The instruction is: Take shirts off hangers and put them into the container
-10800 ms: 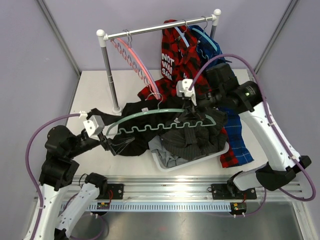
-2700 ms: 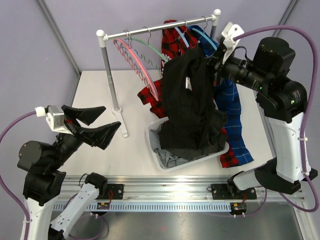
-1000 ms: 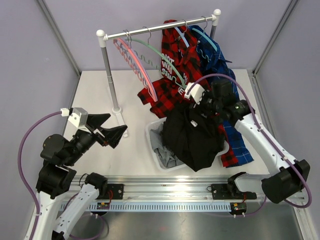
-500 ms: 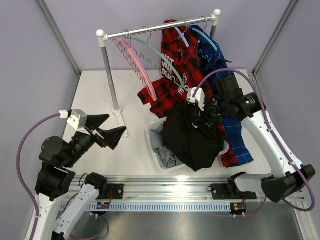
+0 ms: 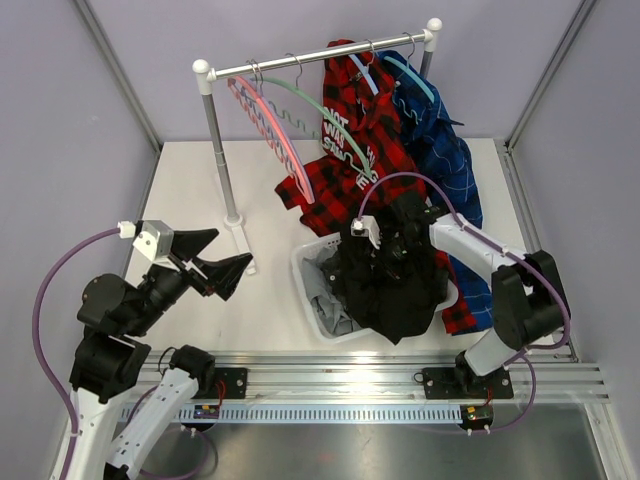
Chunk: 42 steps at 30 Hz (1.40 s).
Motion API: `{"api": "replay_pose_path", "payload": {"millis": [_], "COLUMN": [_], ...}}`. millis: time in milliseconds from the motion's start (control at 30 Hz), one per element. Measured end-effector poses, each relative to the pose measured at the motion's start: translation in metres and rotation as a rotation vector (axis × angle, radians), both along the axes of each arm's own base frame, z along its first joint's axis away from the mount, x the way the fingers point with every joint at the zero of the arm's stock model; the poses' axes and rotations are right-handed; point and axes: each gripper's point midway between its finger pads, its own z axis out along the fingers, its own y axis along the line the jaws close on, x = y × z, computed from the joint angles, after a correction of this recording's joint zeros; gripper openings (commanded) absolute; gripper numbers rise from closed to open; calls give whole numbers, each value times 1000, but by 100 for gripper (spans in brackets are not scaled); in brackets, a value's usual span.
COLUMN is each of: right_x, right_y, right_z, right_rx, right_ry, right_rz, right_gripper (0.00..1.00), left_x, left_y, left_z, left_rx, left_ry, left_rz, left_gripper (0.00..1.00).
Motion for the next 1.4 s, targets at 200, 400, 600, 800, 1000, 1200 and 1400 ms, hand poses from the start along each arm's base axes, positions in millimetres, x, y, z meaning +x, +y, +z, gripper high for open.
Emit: {"api": "replay_pose_path", "payload": {"millis": [200, 400, 600, 800, 1000, 1200, 1400], "right_x": [13, 25, 30, 32, 112, 199, 244], "right_y": [-4, -10, -14, -17, -20, -22, -10], "right_z": [-6, 53, 162, 219, 274, 342, 359], "right_rx": [-43, -56, 14, 51, 76, 236, 318], "right_ry": [-64, -196, -438, -528, -665, -774, -808], "right_rz": [-50, -20, 1, -79, -441, -799, -888], "right_gripper": [53, 61, 63, 68, 70, 66, 64], "left_x": [1, 1, 4, 5, 1, 3, 3], "left_y": [0, 0, -1, -2, -2, -6, -7], "left_z": [-3, -3, -11, -16, -17, -32, -44], "left_rx": [3, 4, 10, 14, -1, -19, -30], "left_ry": [4, 5, 16, 25, 26, 70, 100], "left_rz": [0, 0, 0, -1, -10, -22, -22], "left_gripper": [99, 99, 99, 99, 99, 99, 99]}}
